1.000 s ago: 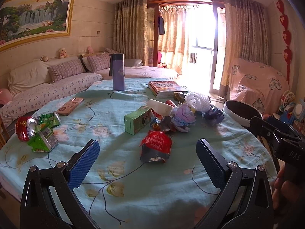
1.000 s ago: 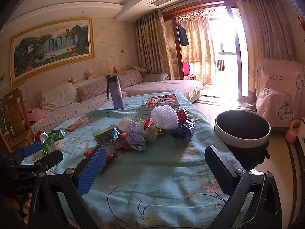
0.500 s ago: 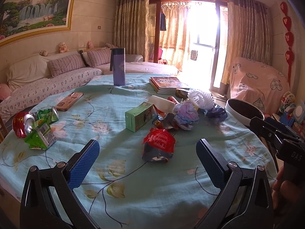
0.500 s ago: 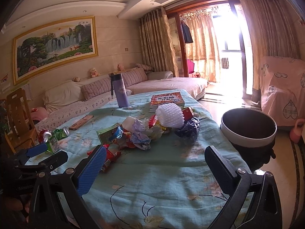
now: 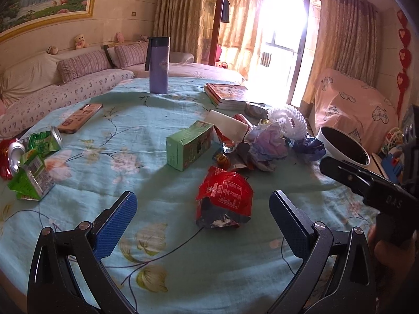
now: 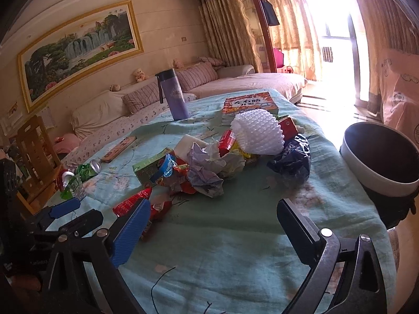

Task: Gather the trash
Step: 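Grasp the red chip bag with the left tool while the right tool grasps crumpled tissue, then carry both items over the bin and open both tools to drop them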

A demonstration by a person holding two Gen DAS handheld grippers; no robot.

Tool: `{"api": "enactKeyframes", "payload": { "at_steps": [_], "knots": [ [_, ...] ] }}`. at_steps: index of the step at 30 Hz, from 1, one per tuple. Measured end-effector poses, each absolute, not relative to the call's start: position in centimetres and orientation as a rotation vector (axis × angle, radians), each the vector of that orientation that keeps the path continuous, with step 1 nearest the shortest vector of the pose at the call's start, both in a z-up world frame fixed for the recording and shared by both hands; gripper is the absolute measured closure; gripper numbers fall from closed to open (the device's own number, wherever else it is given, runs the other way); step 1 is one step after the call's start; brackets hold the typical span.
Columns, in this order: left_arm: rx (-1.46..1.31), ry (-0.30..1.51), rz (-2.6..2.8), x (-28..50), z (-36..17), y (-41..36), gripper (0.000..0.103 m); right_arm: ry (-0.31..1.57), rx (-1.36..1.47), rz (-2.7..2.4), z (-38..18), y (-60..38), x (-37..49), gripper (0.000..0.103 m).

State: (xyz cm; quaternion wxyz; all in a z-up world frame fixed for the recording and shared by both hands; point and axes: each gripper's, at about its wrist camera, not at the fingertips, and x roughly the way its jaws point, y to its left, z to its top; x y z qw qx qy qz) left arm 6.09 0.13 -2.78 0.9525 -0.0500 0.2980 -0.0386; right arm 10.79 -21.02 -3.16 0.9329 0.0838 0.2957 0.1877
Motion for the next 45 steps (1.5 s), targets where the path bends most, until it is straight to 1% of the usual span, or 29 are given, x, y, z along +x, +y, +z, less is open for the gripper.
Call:
{"api": "enactKeyframes", "payload": {
  "at_steps": [2,4,9,11,13,14,15,16,17,18,19,20,21,23,24,25,30,36,45],
  "knots": [
    [-0.108,0.616,-0.085,6.6,-2.9,0.2,0.001,0.625,0.195,0.401,-3.3,-20.9,11.7,0.013],
    [-0.115,0.627,-0.096,7.2,-3.0,0.2,0.003,0.634,0.199,0.412,-3.2,-20.6,12.6,0.016],
    [-0.099,0.663,-0.128,8.5,-3.7,-0.4,0.008,0.653,0.187,0.427,-2.9,-19.7,15.0,0.016],
    [-0.096,0.685,-0.144,9.0,-4.2,-0.7,0.015,0.665,0.174,0.432,-3.0,-19.2,16.0,0.017],
    [-0.095,0.713,-0.16,9.6,-4.7,-1.0,0.029,0.688,0.169,0.445,-3.3,-18.8,17.0,0.02],
    [-0.094,0.725,-0.164,9.9,-5.1,-1.1,0.033,0.698,0.169,0.452,-3.5,-18.7,17.5,0.024],
    [-0.093,0.735,-0.171,10.0,-5.4,-1.3,0.042,0.708,0.164,0.457,-3.7,-18.6,18.0,0.028],
    [-0.093,0.749,-0.183,10.3,-5.7,-1.4,0.051,0.719,0.155,0.46,-3.9,-18.5,18.5,0.034],
    [-0.098,0.762,-0.196,10.4,-6.0,-1.6,0.057,0.732,0.145,0.461,-4.1,-18.3,19.0,0.041],
    [-0.1,0.77,-0.205,10.6,-6.2,-1.7,0.067,0.746,0.141,0.466,-4.3,-18.2,19.4,0.046],
    [-0.098,0.772,-0.209,10.6,-6.3,-1.9,0.074,0.76,0.144,0.479,-4.6,-18.2,19.7,0.058],
    [-0.094,0.771,-0.213,10.5,-6.3,-2.0,0.075,0.774,0.146,0.491,-4.9,-18.0,19.9,0.076],
    [-0.091,0.767,-0.217,10.4,-6.3,-2.1,0.078,0.782,0.146,0.497,-5.1,-18.1,19.9,0.083],
    [-0.086,0.758,-0.225,10.2,-6.0,-2.3,0.082,0.773,0.149,0.502,-5.0,-18.5,19.3,0.09],
    [-0.085,0.756,-0.228,10.3,-5.8,-2.4,0.092,0.766,0.152,0.505,-4.9,-18.8,18.9,0.092],
    [-0.088,0.758,-0.235,10.2,-5.6,-2.5,0.095,0.758,0.161,0.508,-4.7,-19.1,18.5,0.095],
    [-0.09,0.733,-0.27,10.0,-4.1,-3.4,0.098,0.734,0.226,0.504,-3.8,-21.9,15.9,0.099],
    [-0.088,0.735,-0.336,10.4,-3.0,-5.9,0.099,0.699,0.328,0.47,-2.8,-26.7,12.6,0.1],
    [-0.056,0.733,-0.425,11.8,-1.3,-11.1,0.099,0.682,0.374,0.357,-2.6,-33.0,10.6,0.1]
  ]
}}
